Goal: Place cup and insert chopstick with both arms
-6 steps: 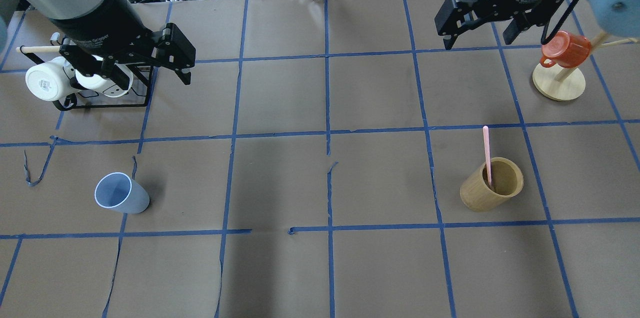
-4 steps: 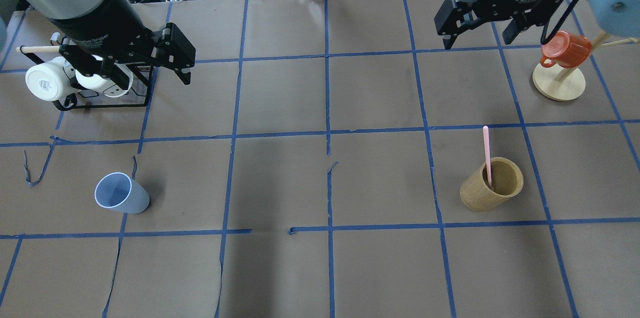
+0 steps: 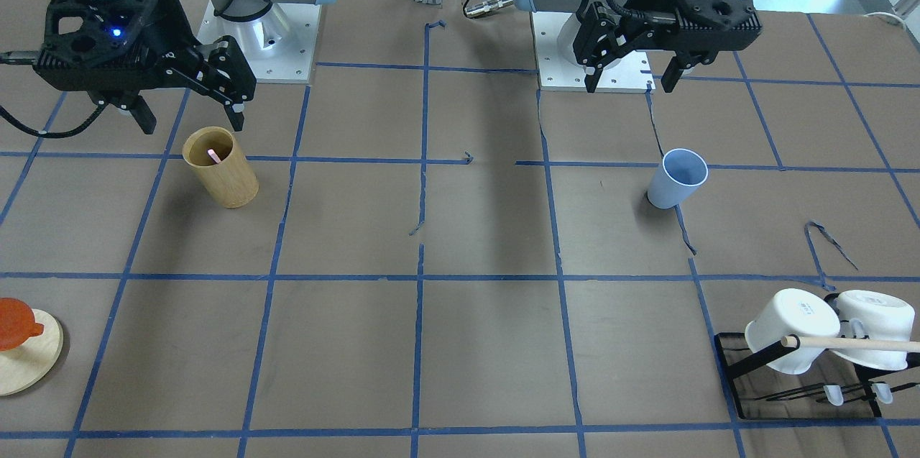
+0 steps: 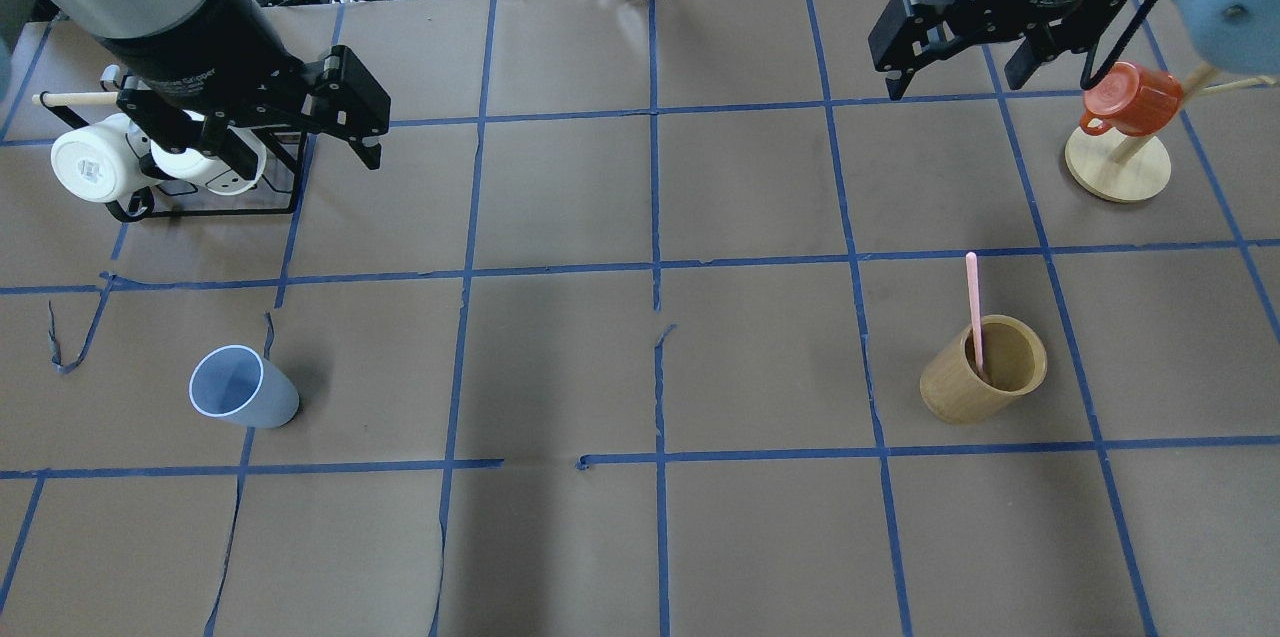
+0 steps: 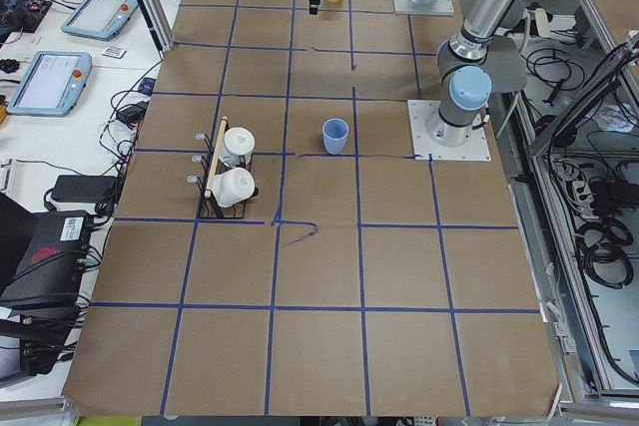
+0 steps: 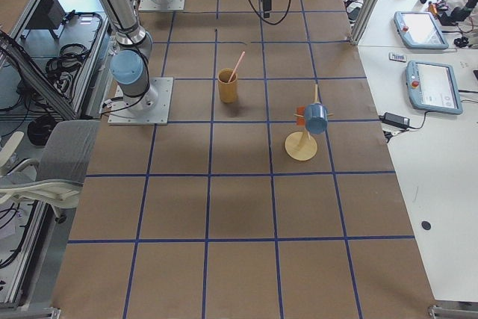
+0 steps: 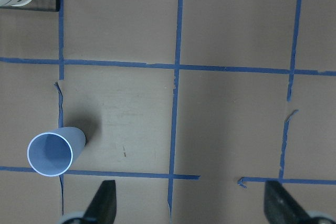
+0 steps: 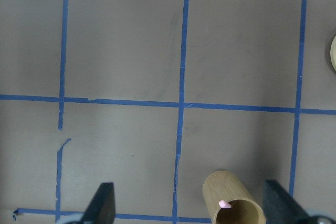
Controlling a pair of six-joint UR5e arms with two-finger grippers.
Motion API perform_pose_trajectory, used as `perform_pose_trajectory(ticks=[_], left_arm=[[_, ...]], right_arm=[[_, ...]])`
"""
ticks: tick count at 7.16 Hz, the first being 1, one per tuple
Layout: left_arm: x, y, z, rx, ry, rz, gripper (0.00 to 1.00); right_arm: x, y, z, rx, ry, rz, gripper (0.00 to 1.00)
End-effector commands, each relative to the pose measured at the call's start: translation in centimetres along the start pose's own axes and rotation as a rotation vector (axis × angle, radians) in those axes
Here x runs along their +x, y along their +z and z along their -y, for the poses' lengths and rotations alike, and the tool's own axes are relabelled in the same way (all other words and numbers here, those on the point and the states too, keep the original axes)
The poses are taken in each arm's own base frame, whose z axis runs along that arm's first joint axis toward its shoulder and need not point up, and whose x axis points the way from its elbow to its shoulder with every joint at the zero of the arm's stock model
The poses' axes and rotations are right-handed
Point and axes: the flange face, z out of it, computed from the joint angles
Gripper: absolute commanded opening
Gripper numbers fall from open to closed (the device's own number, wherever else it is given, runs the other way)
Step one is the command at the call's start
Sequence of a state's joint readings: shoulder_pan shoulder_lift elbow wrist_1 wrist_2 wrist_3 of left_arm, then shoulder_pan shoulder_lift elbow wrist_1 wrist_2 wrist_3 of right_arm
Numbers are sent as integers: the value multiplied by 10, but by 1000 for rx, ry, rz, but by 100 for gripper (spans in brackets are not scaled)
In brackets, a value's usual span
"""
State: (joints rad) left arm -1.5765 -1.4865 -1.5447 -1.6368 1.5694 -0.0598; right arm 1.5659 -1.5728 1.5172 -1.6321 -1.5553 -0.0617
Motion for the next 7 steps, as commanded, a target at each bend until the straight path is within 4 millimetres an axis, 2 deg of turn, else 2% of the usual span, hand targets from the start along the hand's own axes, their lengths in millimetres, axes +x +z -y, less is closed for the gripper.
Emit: perform_pose_trajectory(ticks=[1, 7], left_arm=[[0, 0, 0, 0, 0, -2, 100], [-5, 3, -3, -6, 20, 7, 100]], right_arm=[[0, 1, 0, -5, -1, -1, 100], [0, 2, -2, -11, -3, -2, 100]])
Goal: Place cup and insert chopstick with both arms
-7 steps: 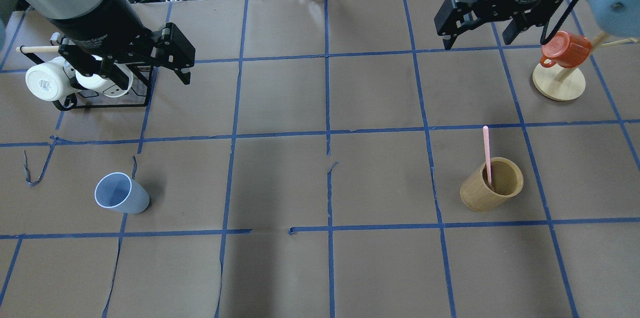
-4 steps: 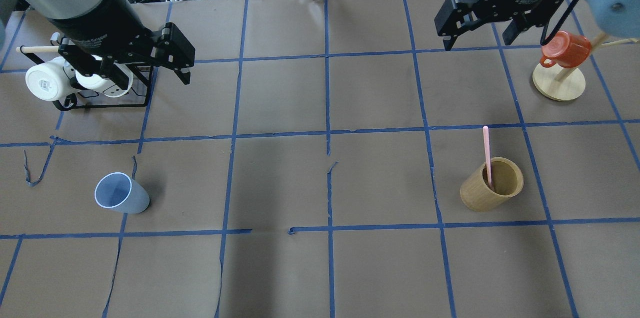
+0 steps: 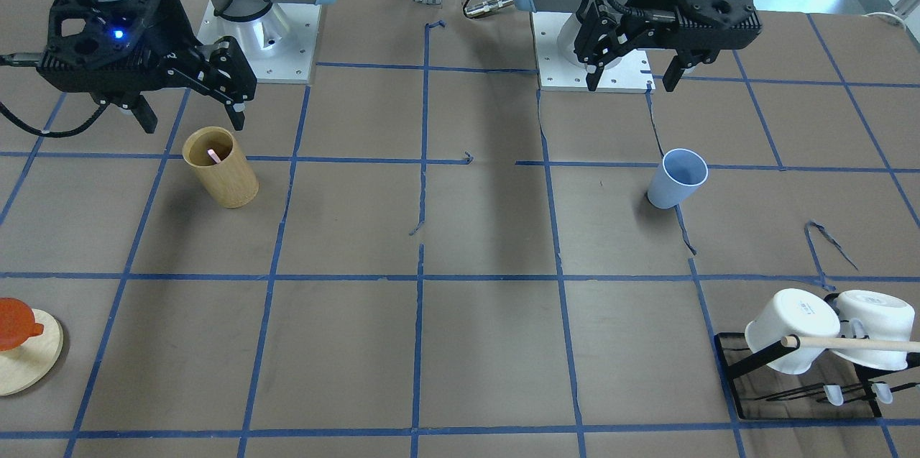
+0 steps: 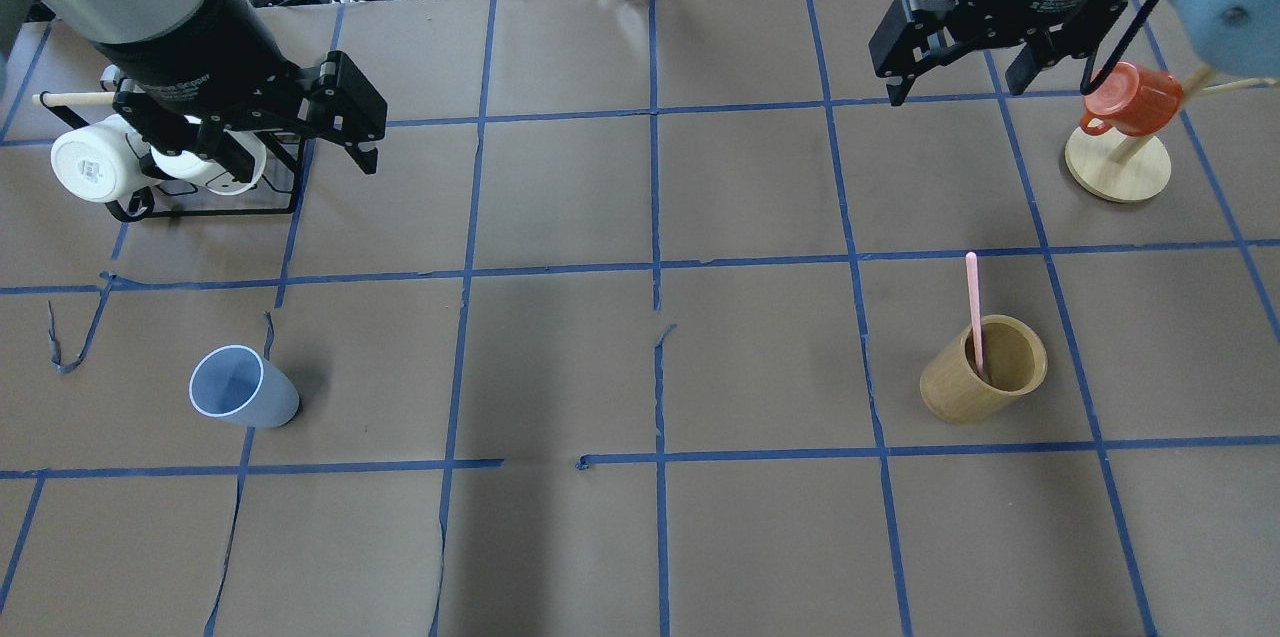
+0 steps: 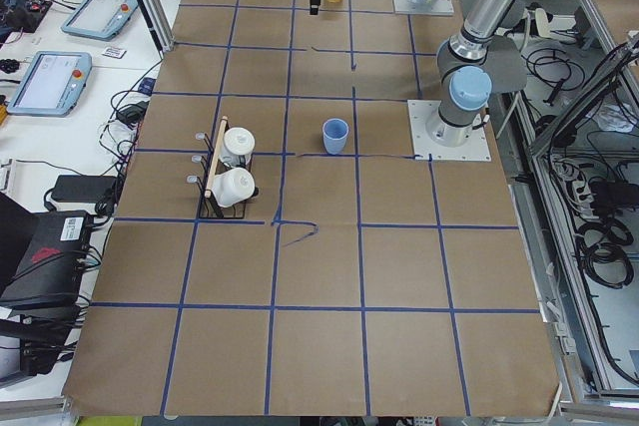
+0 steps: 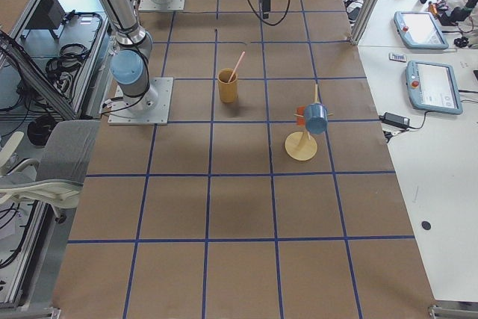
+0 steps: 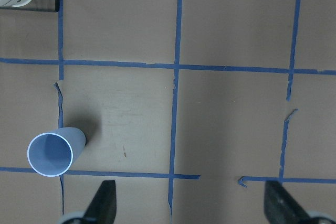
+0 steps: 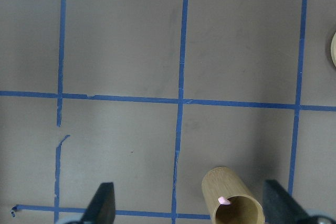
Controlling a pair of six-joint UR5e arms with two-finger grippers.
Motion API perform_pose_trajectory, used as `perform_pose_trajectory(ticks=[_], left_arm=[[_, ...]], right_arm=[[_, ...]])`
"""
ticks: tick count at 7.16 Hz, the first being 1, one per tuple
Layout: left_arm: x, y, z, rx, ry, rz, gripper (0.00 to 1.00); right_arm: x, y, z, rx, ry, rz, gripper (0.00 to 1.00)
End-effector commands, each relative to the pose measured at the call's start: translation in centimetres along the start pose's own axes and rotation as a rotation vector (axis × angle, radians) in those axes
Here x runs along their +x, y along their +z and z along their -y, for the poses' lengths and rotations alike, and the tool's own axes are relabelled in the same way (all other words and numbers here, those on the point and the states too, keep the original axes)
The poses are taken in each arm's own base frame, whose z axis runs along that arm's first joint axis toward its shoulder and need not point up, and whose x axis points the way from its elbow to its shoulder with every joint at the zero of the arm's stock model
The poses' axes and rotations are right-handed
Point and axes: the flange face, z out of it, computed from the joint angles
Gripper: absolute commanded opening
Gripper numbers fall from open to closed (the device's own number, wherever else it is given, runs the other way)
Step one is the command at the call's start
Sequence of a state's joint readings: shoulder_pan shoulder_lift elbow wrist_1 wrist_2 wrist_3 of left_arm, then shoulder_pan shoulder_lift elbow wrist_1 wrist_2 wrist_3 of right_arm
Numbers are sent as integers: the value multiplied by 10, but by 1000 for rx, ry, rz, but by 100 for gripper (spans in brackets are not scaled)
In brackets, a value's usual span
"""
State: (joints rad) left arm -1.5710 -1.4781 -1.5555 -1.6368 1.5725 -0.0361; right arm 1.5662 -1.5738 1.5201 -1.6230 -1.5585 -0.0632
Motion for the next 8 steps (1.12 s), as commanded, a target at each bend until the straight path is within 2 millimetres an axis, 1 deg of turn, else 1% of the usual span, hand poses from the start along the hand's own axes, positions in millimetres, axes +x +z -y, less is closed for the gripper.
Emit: perform_pose_trajectory(ticks=[1, 3, 4, 7, 8], left_arm=[[-1, 2, 0, -3, 4, 6, 100], [-1, 2, 0, -3, 4, 6, 100], [-1, 2, 0, -4, 4, 3, 100], [-1, 2, 0, -4, 4, 3, 100], [-1, 2, 0, -4, 4, 5, 100]], right_arm=[[0, 0, 0, 0, 0, 0, 100], [1, 2, 0, -5, 0, 0, 100], [1, 6, -2, -12, 0, 1, 100], [1, 7, -4, -15, 1, 1, 100], [2, 23, -11, -55, -67, 4, 100]])
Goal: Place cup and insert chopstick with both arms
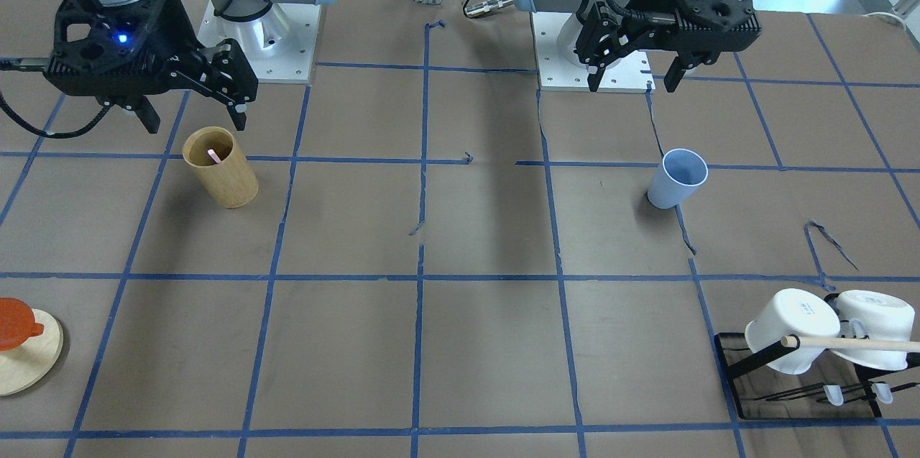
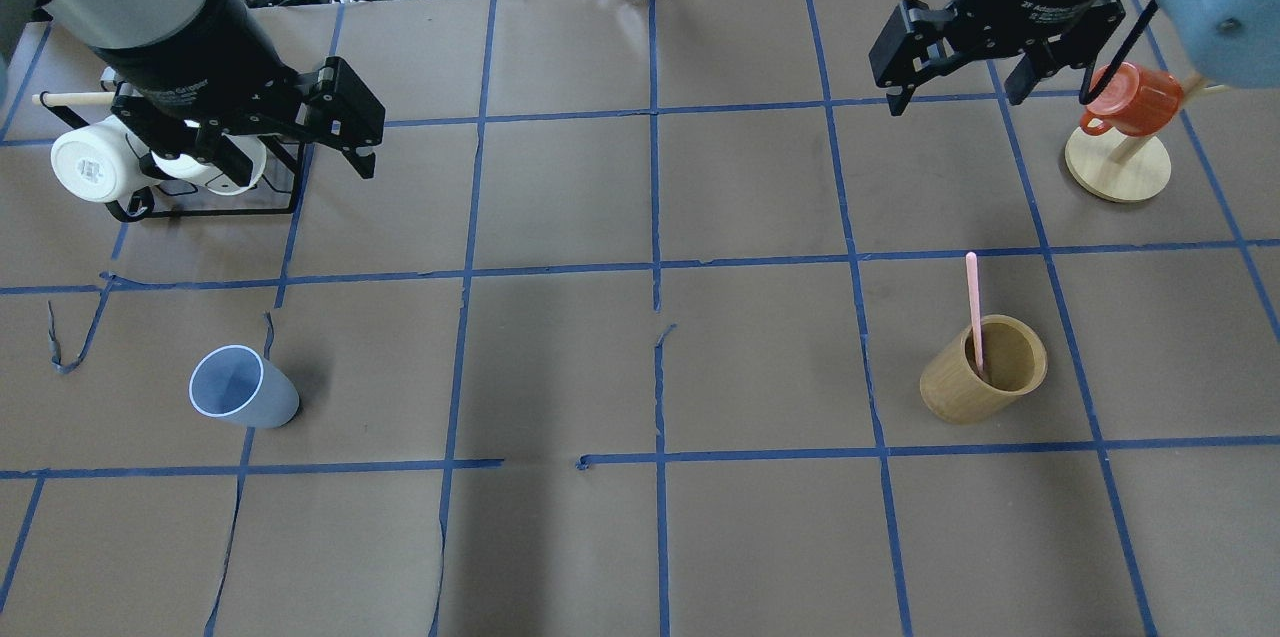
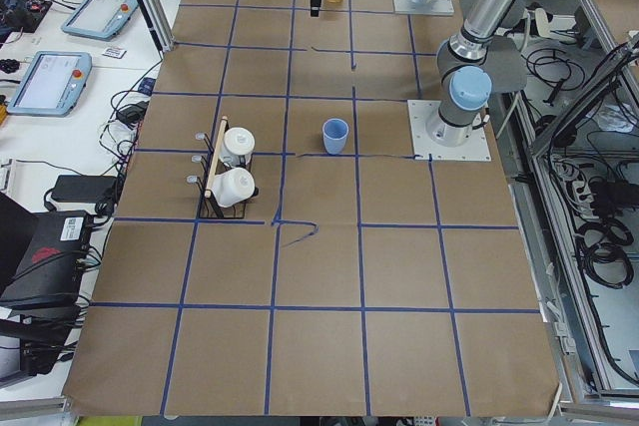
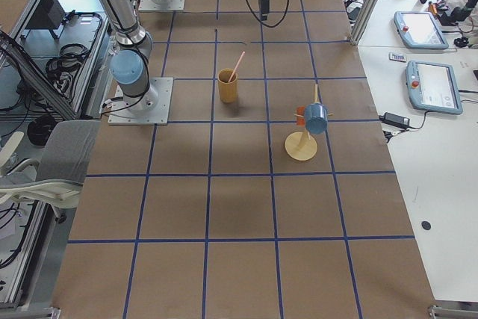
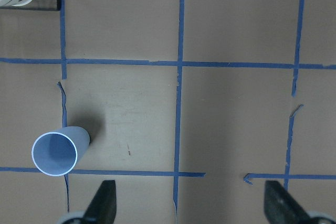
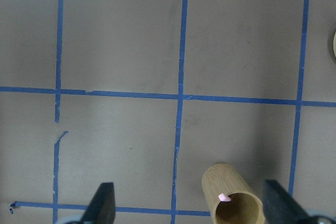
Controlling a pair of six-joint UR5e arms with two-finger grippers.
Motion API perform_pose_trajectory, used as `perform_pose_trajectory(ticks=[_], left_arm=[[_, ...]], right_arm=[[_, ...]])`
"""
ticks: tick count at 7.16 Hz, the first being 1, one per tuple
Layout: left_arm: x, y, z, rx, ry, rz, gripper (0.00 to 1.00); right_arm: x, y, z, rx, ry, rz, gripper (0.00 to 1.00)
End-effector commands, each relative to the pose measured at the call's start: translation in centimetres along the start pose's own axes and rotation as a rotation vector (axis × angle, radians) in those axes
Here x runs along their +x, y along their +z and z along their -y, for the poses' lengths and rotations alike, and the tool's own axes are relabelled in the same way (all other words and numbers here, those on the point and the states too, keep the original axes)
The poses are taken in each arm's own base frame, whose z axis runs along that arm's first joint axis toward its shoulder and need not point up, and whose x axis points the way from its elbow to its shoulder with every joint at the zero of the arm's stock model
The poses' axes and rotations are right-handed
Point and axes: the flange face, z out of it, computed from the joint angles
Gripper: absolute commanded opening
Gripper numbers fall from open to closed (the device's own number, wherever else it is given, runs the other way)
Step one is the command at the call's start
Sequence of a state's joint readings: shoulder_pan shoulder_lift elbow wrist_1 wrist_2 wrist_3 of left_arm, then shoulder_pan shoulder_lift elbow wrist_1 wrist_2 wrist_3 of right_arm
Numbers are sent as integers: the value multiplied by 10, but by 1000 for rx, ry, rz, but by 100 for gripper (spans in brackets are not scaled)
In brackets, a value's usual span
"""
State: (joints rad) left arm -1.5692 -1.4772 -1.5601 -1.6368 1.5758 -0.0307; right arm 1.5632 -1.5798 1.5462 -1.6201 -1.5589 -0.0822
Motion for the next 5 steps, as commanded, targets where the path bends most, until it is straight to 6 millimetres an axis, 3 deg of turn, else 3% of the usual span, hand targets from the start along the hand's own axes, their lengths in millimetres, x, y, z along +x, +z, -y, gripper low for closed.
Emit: perform_pose_trajectory(ticks=[1, 3, 5], left_arm=[[0, 0, 0, 0, 0, 3, 100], [0, 0, 0, 0, 0, 3, 100], [-1, -1, 0, 2, -2, 3, 100]], right_arm=[[2, 32, -21, -56, -134, 1, 100], [8, 70, -29, -44, -386, -56, 100], [8, 81, -55, 14, -298, -72, 99]])
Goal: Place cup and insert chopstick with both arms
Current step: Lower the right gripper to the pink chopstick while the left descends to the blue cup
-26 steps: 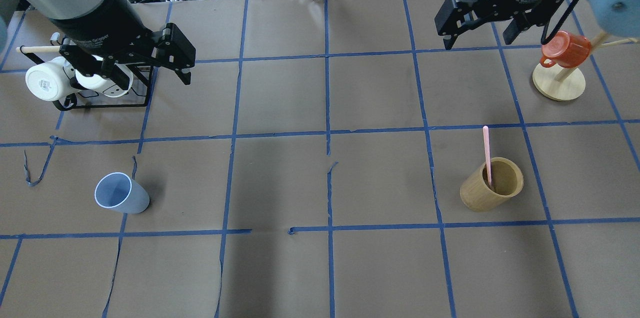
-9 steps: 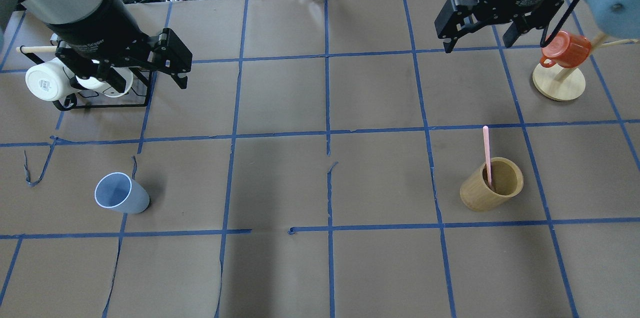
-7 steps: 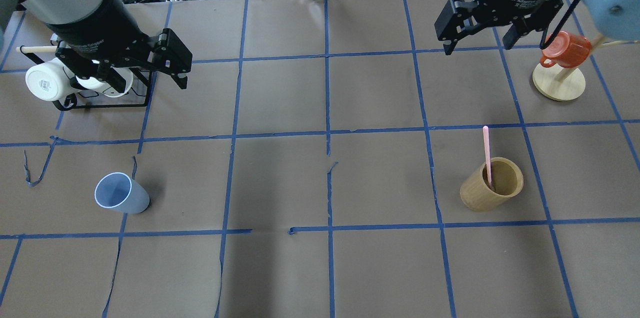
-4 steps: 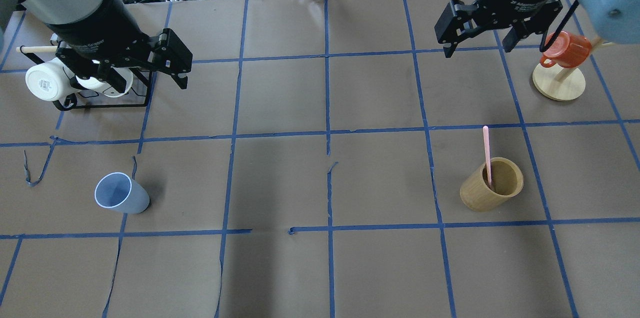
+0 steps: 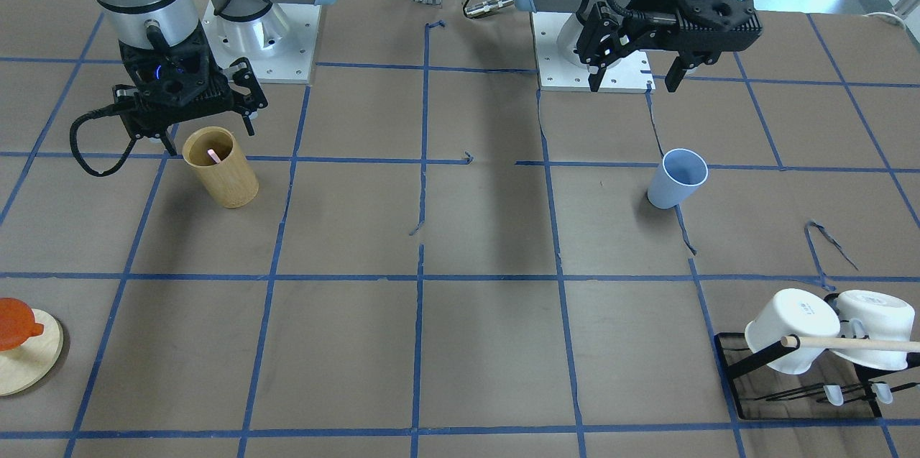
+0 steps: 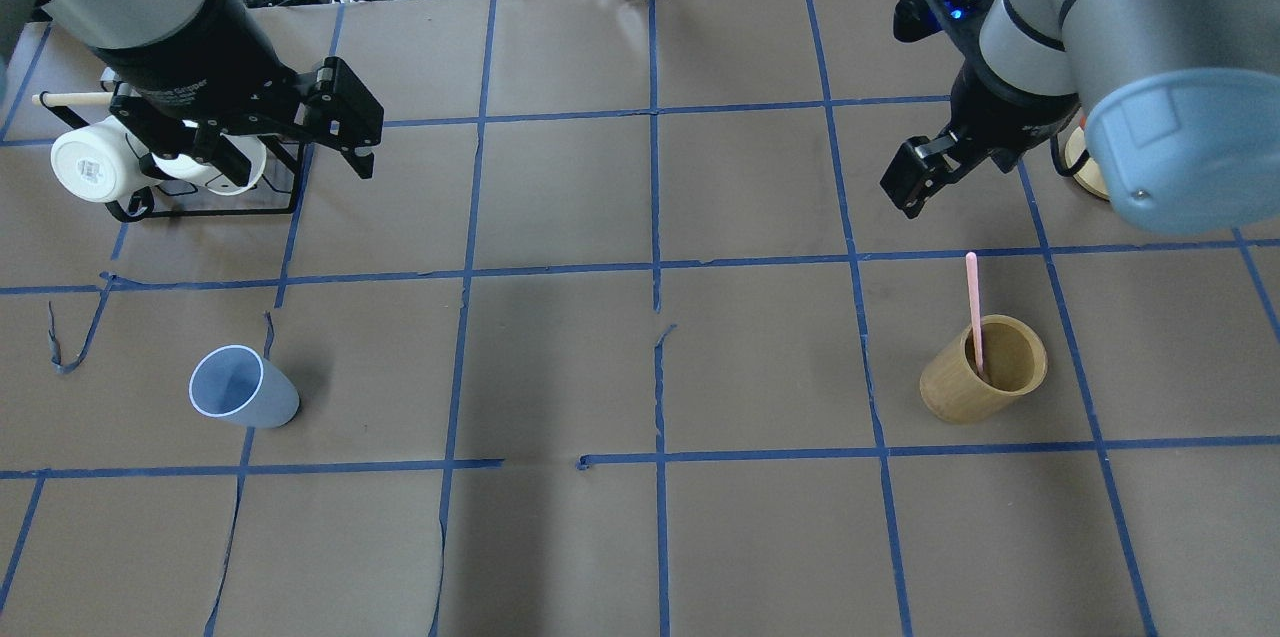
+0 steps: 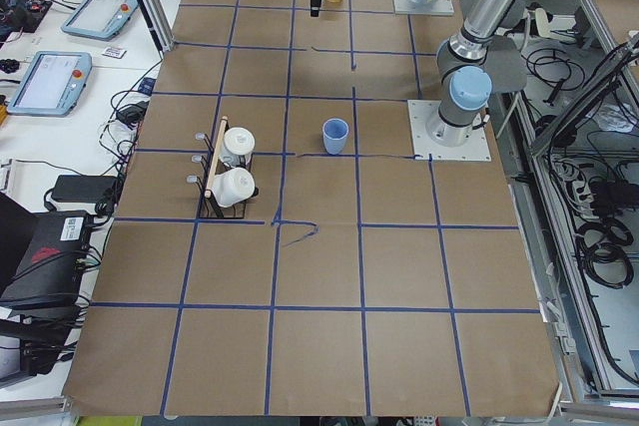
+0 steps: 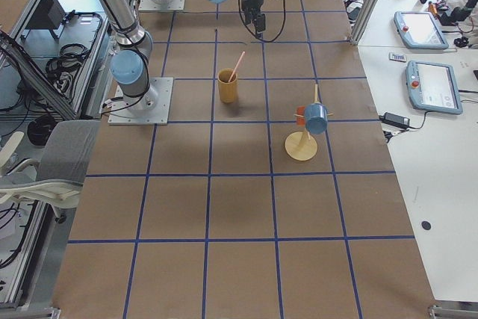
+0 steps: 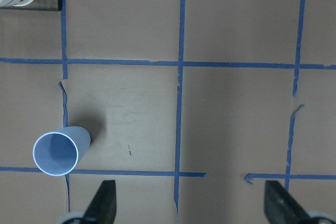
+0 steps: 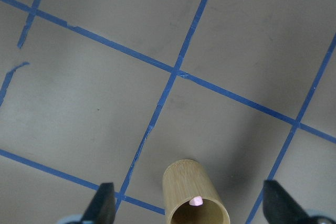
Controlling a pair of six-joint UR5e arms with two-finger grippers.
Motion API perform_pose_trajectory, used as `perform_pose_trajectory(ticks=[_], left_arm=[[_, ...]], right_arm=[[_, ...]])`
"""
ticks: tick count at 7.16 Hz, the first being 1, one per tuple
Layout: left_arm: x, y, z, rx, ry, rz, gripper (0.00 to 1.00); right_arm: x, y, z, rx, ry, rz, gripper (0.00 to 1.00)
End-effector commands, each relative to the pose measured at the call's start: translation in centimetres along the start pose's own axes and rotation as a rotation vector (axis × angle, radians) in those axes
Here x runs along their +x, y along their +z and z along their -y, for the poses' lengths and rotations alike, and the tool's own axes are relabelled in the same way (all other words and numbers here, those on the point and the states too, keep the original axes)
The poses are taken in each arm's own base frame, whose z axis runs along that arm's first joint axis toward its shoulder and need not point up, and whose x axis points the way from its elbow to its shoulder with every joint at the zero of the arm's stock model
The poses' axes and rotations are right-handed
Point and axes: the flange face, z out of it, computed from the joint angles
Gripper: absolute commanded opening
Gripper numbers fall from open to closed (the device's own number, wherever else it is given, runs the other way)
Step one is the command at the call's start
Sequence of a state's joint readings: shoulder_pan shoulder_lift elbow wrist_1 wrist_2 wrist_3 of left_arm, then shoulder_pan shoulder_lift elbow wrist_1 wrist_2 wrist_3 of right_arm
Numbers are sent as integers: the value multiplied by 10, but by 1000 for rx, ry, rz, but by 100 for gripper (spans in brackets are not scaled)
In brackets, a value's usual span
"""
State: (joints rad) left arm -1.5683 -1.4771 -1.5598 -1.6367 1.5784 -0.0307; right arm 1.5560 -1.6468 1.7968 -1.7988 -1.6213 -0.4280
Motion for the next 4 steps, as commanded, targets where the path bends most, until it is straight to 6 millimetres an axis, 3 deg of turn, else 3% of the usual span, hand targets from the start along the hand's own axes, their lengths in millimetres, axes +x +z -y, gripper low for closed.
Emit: perform_pose_trajectory(ticks=[1, 2, 4], left_arm=[[0, -1, 0, 1, -1, 0, 100], [-3, -1, 1, 1, 12, 3, 100], [-8, 4, 4, -11, 59, 10, 100]], right_arm=[[-11, 32, -27, 65, 41, -33, 100], [-16, 52, -36, 101, 30, -50, 100], [-17, 69, -51, 33, -15, -87, 100]])
